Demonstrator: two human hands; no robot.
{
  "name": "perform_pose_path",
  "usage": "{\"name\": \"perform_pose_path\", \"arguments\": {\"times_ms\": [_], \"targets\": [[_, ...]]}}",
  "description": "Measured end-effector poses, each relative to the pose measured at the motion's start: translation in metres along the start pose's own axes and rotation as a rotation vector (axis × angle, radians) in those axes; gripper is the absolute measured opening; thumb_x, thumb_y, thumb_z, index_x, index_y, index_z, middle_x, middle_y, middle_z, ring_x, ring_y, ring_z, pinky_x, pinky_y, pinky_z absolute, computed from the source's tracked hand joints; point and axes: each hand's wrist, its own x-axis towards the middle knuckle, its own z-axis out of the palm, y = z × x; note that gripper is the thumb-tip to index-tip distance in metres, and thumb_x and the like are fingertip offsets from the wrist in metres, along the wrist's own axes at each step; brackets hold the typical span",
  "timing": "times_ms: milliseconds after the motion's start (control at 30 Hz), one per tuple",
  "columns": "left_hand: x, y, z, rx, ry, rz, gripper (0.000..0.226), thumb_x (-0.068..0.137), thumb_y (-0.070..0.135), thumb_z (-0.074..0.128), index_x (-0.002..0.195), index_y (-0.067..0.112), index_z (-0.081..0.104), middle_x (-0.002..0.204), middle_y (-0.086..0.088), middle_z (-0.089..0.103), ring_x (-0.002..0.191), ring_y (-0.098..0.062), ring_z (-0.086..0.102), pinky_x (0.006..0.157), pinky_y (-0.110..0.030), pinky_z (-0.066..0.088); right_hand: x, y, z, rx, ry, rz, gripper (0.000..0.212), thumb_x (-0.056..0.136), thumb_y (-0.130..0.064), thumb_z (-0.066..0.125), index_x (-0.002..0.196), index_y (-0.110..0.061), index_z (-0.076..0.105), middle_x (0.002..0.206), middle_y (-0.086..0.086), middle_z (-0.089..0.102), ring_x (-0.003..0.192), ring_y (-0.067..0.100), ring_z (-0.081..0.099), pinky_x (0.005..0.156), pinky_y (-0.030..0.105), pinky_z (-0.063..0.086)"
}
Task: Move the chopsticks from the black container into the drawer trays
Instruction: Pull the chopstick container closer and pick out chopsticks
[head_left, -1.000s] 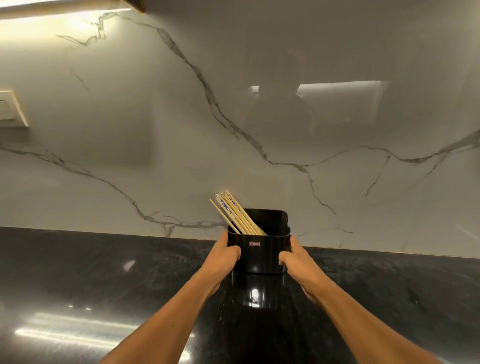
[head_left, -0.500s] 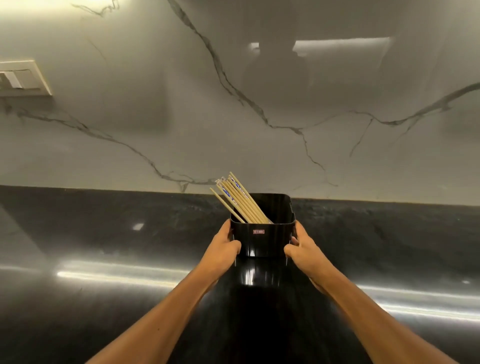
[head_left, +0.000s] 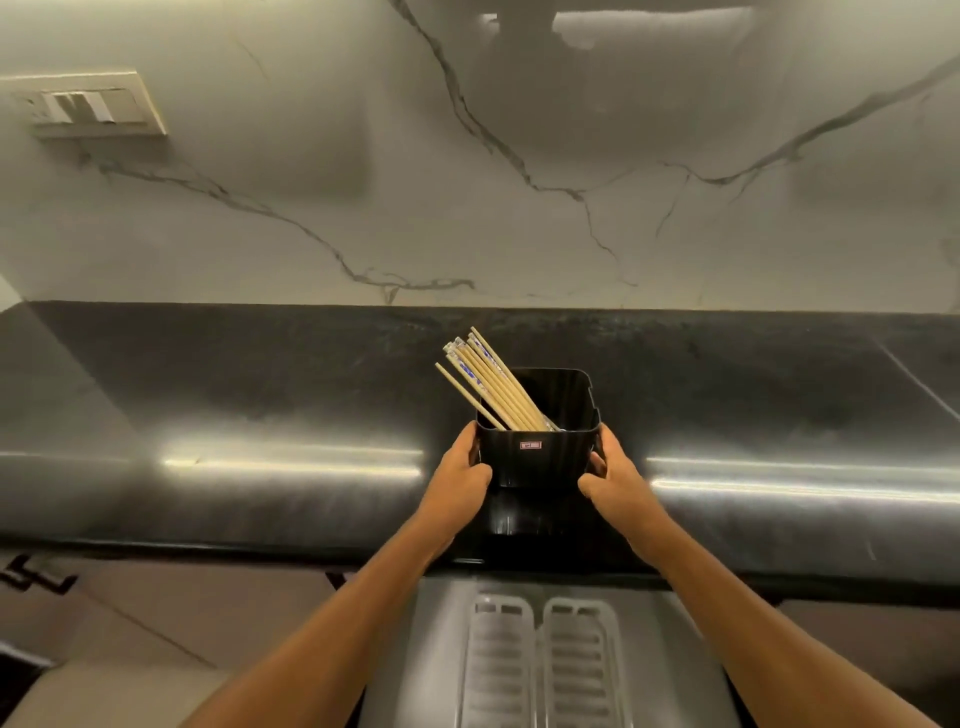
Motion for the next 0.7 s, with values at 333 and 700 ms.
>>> {"name": "perform_pose_path", "arguments": {"times_ms": [333,700], "targets": [[-0.063,-0.012,0.002,-0.042,0.042,-0.009,0.065,0.09,-0.006,0.039,0.148,0.021,0.03,0.147,0.0,0.044,0.132,-0.014,0.042,0.106,-0.035,0.043,-0.062,0.012,0.02,-0.037,0.071,-0.001,0.085,0.085,0.004,0.048,0.149,-0.034,0.008,0.153,0.005,0.029,0.142,0.023,0.024,0.098,0.034,0.041],[-0.084,-0.019,0.004,-0.088,0.031,0.01,0.064,0.091,-0.007,0.038,0.148,0.023,0.03,0.146,0.002,0.045,0.131,-0.007,0.04,0.097,-0.023,0.042,-0.082,0.017,0.021,-0.02,0.044,-0.019,0.086,0.085,0.007,0.049,0.15,-0.03,0.005,0.155,0.005,0.024,0.143,0.025,0.022,0.108,0.043,0.033]]}}
